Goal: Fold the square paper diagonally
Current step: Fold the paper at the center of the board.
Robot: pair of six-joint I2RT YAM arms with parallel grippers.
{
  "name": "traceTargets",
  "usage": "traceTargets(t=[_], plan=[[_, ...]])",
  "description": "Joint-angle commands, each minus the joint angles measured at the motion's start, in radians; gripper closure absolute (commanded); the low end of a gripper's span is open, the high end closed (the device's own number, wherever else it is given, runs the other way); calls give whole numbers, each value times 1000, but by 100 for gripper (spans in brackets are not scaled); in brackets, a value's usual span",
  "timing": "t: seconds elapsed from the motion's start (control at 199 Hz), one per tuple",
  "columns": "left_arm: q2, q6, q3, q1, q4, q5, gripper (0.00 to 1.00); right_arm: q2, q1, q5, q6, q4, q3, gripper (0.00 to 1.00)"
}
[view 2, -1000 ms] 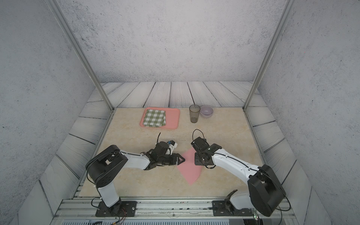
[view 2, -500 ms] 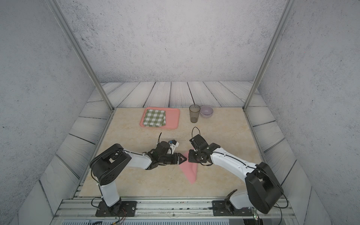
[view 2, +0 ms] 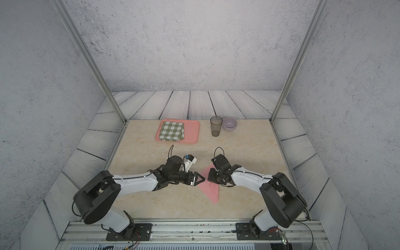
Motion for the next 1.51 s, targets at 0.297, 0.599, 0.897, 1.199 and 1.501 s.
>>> traceTargets(t=[0.297,0.599,0.897,1.199,1.501], plan=[[-223,172,-6,-6,-324,18,25,-34,-24,56,89,61,-72,99],[-327,238,-45,-18,-368,156,29,-31,-43,25,127,87,-75,98],[-294,213,-82,-58,-352,-6,31,-29,-50,-38,156,105,-52,98],[-212,173,-5,-107,-303,-103,31,-50,-51,-85,199,152,-69,97],[-132,135,33,-139,-257,-151,34,-48,-51,-100,206,163,-71,97]])
